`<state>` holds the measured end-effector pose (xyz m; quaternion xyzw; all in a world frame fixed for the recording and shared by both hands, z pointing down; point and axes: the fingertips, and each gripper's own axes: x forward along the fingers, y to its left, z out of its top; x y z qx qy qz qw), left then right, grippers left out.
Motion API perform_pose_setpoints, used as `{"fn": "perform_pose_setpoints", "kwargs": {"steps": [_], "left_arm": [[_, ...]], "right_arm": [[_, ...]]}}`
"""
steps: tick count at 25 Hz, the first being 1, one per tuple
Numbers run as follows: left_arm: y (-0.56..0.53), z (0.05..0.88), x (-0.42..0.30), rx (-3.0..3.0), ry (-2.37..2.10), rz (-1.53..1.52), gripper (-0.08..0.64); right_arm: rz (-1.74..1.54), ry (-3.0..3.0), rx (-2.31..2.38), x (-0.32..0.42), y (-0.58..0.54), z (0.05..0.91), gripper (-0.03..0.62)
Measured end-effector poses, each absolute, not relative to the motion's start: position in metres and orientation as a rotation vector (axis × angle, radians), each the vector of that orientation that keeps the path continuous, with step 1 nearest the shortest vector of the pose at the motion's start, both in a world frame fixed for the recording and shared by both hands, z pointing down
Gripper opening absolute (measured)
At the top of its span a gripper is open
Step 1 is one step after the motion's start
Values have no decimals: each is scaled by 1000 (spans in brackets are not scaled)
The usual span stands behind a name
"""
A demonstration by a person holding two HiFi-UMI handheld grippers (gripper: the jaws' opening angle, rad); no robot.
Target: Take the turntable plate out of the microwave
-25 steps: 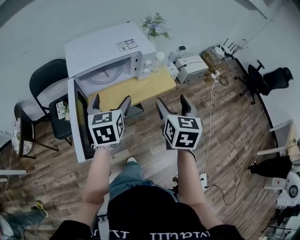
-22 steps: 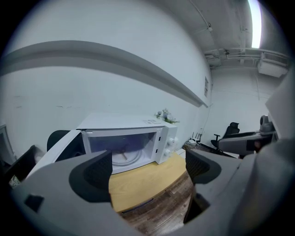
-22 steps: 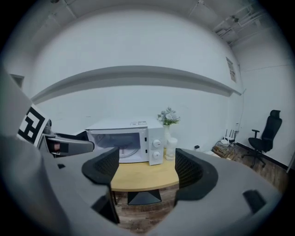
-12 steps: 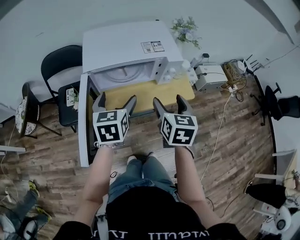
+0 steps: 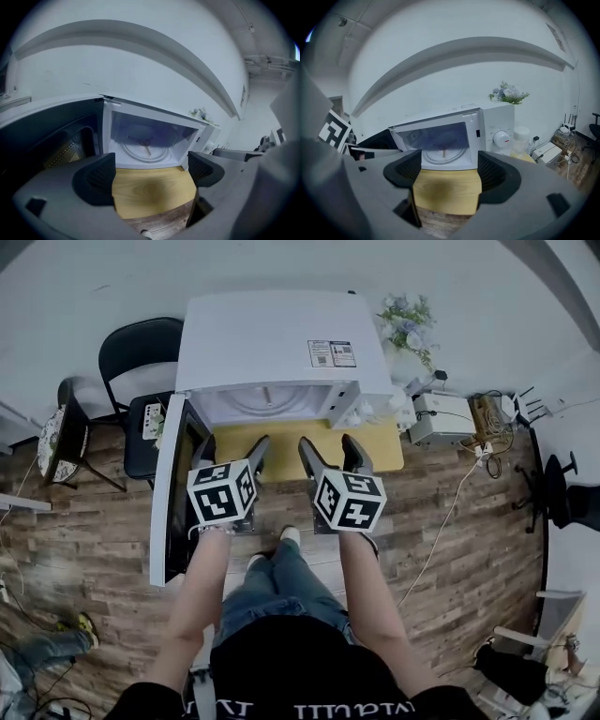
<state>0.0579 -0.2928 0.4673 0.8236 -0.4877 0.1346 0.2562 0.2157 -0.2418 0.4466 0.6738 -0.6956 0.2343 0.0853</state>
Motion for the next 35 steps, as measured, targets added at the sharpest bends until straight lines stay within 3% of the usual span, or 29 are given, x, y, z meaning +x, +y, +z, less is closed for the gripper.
{"fn": "perform_pose_setpoints", "kwargs": {"steps": [26, 35], "left_arm": [[-298, 502, 82, 2035, -1507, 275, 488], [-345, 535, 85, 1991, -1401, 159, 480]], "right_arm": [[823, -2306, 1649, 201, -309, 496, 385], [1045, -2319, 1688, 204, -330, 529, 383]]}}
